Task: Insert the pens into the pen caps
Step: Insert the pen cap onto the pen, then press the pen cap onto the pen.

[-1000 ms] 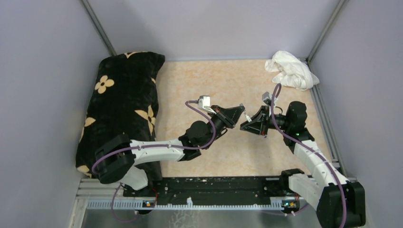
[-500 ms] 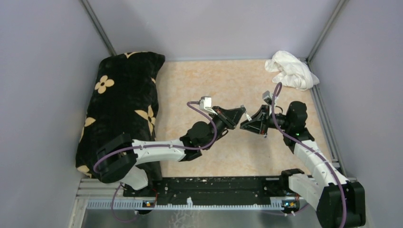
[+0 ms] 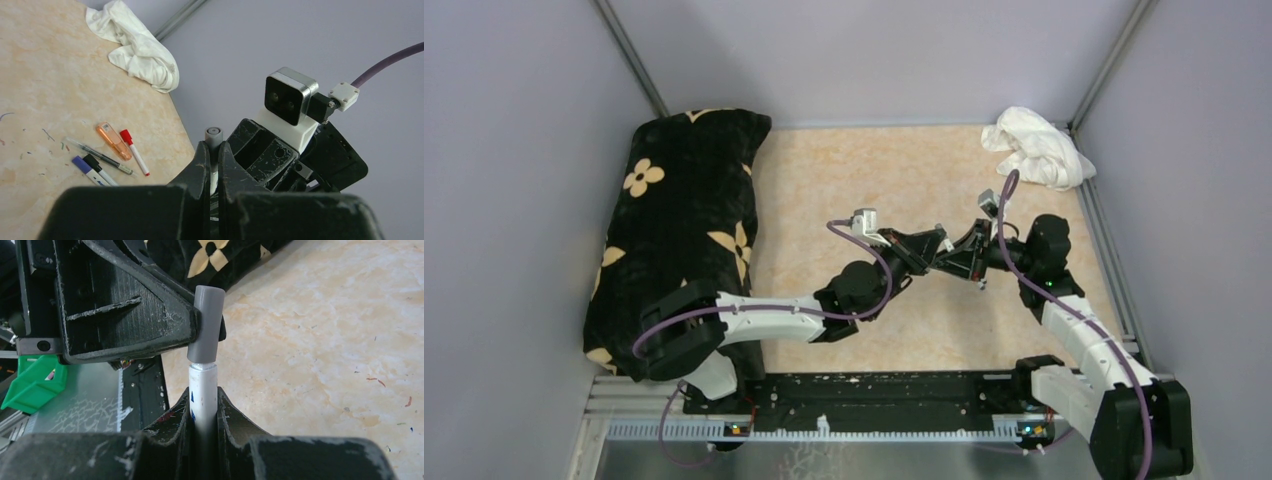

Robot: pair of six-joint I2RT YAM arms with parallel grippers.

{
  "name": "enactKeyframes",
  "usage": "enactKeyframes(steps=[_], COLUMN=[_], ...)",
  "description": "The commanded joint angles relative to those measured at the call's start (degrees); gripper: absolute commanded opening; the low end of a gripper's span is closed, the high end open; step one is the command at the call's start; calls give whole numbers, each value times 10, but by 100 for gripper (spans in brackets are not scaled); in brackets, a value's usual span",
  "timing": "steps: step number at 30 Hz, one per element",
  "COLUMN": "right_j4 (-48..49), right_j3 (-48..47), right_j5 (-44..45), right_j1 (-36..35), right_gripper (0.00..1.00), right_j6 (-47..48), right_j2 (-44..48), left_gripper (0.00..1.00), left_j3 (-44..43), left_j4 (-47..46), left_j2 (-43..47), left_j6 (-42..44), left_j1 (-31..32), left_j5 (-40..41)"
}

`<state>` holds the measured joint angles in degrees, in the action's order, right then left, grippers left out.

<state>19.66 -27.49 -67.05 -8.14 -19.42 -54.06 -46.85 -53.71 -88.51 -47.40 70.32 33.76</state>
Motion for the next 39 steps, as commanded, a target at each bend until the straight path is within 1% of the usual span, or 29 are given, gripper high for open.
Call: enactKeyframes(steps=[1, 7, 11, 16, 21, 26, 30, 32, 33, 35, 36, 38, 39], right_j4=[49, 53, 38, 27, 21, 16, 0, -14, -24, -48, -62, -80, -88], right_j3=[2, 2, -3, -5, -8, -11, -16, -20, -23, -31, -35, -41, -43], right_j5=[25, 26, 25, 15, 11, 4, -10, -27, -34, -49, -54, -64, -69], right_j1=[-5, -6, -5, -5, -5, -5, -5, -5, -5, -4, -4, -4, -3], right_gripper=[0, 0, 0, 0, 0, 0, 0, 0, 0, 0, 0, 0, 0], right_j6=[-25, -32, -10, 7, 13, 20, 40, 60, 72, 100, 112, 129, 137], right_j2=[-3, 0, 3, 7, 9, 11, 11, 11, 11, 12, 12, 12, 11], left_gripper=[0, 0, 9, 28, 46, 60, 73, 79, 83, 95, 98, 99, 99], left_j3=[-25, -32, -33, -37, -33, -20, -12, 1, 9, 26, 35, 48, 53], left_j4=[-13, -23, -22, -8, 30, 66, 116, 117, 111, 93, 86, 82, 85], left_j2=[-28, -46, -46, -30, 1, 37, 72, 93, 108, 129, 141, 163, 174], left_j6=[42, 92, 99, 107, 101, 105, 126, 153, 181, 229, 246, 258, 256], left_j1=[36, 52, 55, 55, 55, 55, 55, 55, 55, 55, 54, 44, 32], left_j5=[31, 58, 56, 44, 64, 71, 67, 53, 39, 19, 4, -36, -74])
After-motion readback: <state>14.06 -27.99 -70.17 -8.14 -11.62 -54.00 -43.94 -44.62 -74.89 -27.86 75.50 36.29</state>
